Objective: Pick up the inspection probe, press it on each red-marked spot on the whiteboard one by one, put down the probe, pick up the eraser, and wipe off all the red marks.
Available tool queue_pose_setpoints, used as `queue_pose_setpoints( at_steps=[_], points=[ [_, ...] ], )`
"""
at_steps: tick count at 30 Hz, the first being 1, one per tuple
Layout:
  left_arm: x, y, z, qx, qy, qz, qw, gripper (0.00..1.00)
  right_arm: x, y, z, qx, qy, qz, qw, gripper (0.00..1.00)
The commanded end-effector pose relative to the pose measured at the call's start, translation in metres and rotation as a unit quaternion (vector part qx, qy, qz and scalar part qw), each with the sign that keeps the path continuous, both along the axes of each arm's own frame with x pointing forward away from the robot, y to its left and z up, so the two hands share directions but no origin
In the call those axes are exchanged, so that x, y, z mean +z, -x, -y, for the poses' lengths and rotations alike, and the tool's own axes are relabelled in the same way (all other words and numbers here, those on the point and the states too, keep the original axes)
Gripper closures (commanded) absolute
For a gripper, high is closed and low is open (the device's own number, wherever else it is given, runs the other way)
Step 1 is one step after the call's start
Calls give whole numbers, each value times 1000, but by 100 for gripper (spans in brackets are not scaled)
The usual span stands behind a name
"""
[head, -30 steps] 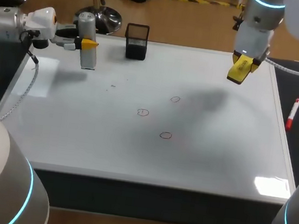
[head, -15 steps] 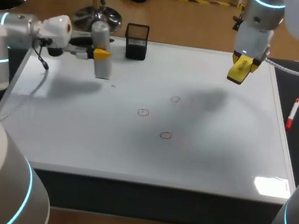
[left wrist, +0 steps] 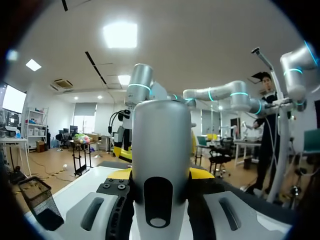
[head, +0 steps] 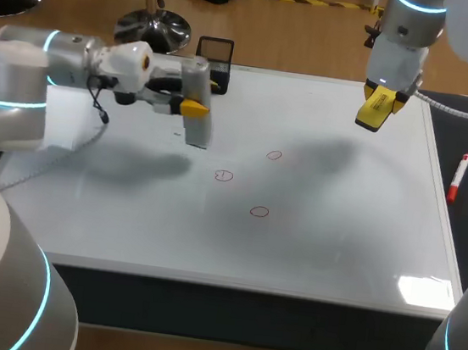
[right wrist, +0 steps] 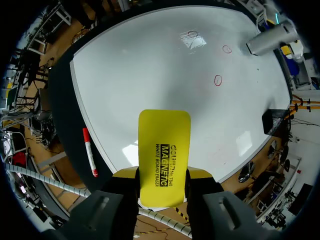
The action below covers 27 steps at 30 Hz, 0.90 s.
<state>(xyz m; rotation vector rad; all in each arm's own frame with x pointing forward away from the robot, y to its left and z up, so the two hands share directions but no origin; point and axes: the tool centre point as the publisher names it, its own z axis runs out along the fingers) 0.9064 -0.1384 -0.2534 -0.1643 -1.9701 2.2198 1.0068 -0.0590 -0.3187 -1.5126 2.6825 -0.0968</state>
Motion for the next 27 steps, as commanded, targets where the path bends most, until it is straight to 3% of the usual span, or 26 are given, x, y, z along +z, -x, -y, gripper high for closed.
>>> queue_pose_setpoints(
  at_steps=[1,14,27],
  points=[
    [-6,12,17,-10,-14,0,1000,100,1,1,1,1,1,1,1000,100],
    [-21,31,46,-44,21,-17,999,100,1,1,1,1,1,1,1000,100],
    [-36,36,56,-57,24,-22,998,100,1,1,1,1,1,1,1000,100]
  ],
)
